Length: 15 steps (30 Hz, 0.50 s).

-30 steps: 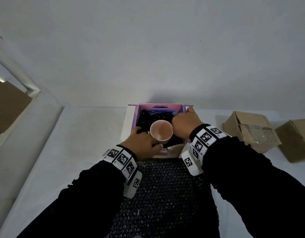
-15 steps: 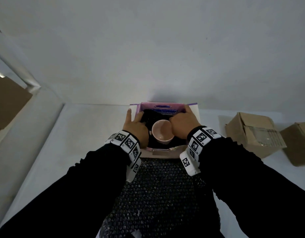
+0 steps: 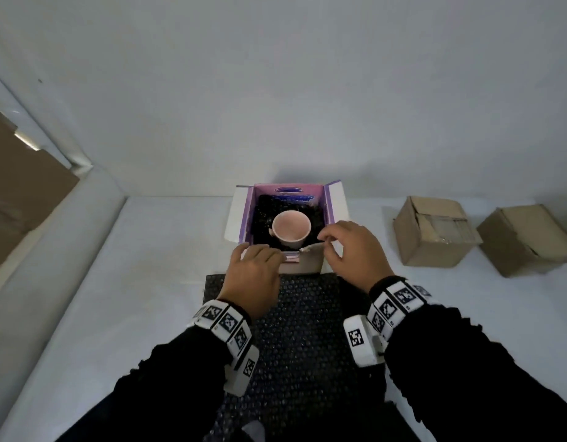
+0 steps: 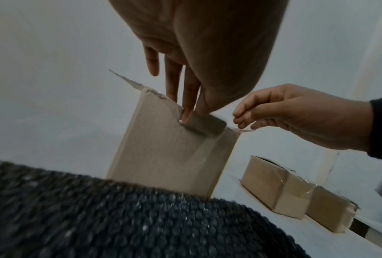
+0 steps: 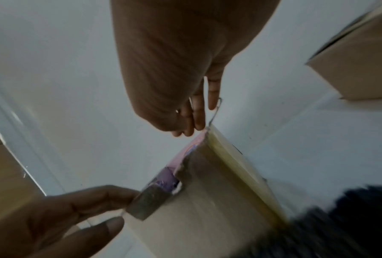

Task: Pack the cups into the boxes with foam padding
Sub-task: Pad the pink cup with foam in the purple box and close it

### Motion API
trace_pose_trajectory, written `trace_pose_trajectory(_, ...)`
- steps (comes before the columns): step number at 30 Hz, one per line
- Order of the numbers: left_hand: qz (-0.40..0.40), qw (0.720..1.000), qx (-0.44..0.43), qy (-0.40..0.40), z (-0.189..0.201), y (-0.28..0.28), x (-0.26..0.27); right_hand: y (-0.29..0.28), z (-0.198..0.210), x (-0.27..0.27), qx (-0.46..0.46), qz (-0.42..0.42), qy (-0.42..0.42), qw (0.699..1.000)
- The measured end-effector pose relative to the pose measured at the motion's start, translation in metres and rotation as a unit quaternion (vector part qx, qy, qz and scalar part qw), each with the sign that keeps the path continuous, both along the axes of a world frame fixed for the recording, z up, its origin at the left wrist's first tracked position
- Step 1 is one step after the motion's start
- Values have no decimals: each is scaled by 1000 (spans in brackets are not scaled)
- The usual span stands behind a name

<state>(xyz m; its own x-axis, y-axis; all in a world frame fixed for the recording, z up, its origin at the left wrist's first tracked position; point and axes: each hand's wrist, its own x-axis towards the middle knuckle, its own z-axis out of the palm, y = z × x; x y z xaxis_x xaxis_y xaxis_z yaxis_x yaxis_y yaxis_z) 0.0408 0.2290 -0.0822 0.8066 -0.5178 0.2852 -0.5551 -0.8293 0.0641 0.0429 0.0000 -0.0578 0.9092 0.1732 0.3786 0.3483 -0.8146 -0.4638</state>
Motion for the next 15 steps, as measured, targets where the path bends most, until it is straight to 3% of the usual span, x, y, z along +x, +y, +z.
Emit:
trace_pose_trajectory(4,-18,999,-34,8,-9,-1,-32,1,-28,-47,25,-7,-3,1000)
trace_pose_trajectory(7,-37,998,-23,33,-22,-3,-52,2,-56,-71,10,-62,151,987)
trace_pose_trajectory(10,-41,992,47,109,-30,-7,-66,2,-78,-92,-43,-115,263,957)
trace_pose_trajectory(13,-57,942,177,281,-39,-6,-71,3,-93,-107,-85,-166,292,938)
trace_pose_trajectory(15,-60,911,213,349,-42,-5,-73,4,-99,-112,-98,-190,316,925)
